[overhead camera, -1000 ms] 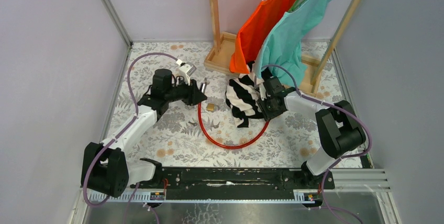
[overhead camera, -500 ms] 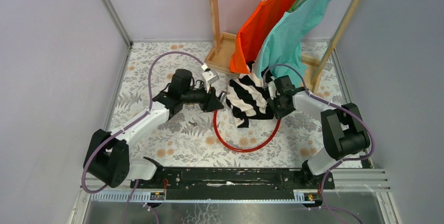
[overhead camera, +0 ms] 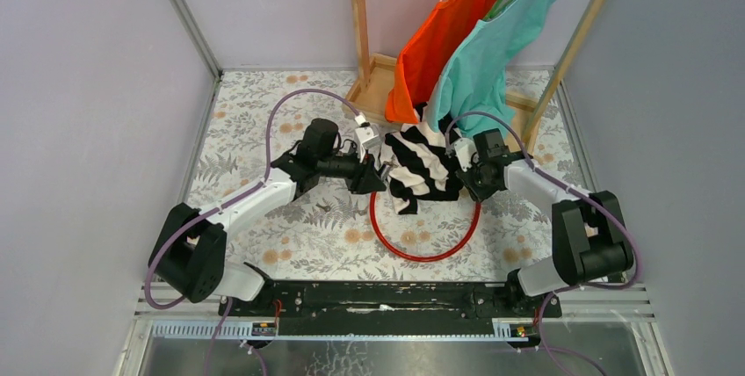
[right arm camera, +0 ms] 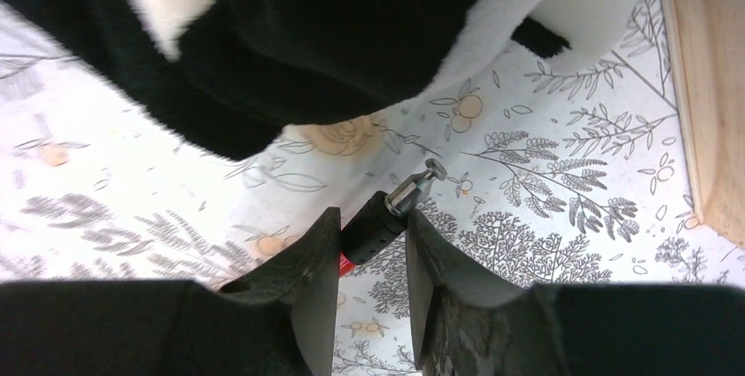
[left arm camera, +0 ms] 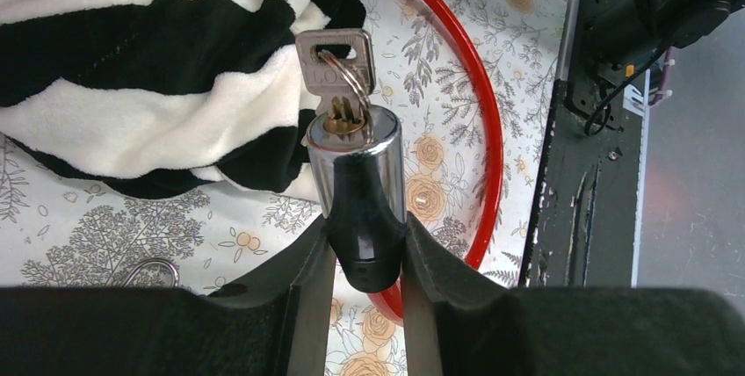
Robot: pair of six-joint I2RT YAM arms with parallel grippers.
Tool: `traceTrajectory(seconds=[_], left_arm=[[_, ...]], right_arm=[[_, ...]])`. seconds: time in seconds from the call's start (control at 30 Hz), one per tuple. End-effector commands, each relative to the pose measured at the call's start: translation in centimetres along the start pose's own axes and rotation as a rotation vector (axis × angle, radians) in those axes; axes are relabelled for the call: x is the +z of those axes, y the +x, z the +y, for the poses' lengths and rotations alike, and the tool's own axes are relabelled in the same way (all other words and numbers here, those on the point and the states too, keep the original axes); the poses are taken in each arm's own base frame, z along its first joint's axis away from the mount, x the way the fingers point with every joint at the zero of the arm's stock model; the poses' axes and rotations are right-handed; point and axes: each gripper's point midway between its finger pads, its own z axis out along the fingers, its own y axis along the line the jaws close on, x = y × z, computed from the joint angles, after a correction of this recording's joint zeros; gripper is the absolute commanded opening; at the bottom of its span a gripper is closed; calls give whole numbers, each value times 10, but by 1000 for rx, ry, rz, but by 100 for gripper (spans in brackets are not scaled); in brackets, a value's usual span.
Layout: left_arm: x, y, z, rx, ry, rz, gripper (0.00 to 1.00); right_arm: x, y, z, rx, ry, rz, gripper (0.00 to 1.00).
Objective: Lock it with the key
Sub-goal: Lock the lock.
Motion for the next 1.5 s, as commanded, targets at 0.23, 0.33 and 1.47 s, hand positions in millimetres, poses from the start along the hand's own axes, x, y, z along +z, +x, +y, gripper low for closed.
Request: traceTrajectory(seconds=[0.23,0.33,1.47], left_arm=[[-1,-23,17,34,-118,-77,0],[-3,-25,22,30,-153,-83,0],[-45,-23,92,-126,-578,-139,0]], right_arm=[[-67,-74,35,-159,-181,-429,0],[-80,-92,39,-191,-167,-504,0],[-34,-149,16,-100,32,-292,57]])
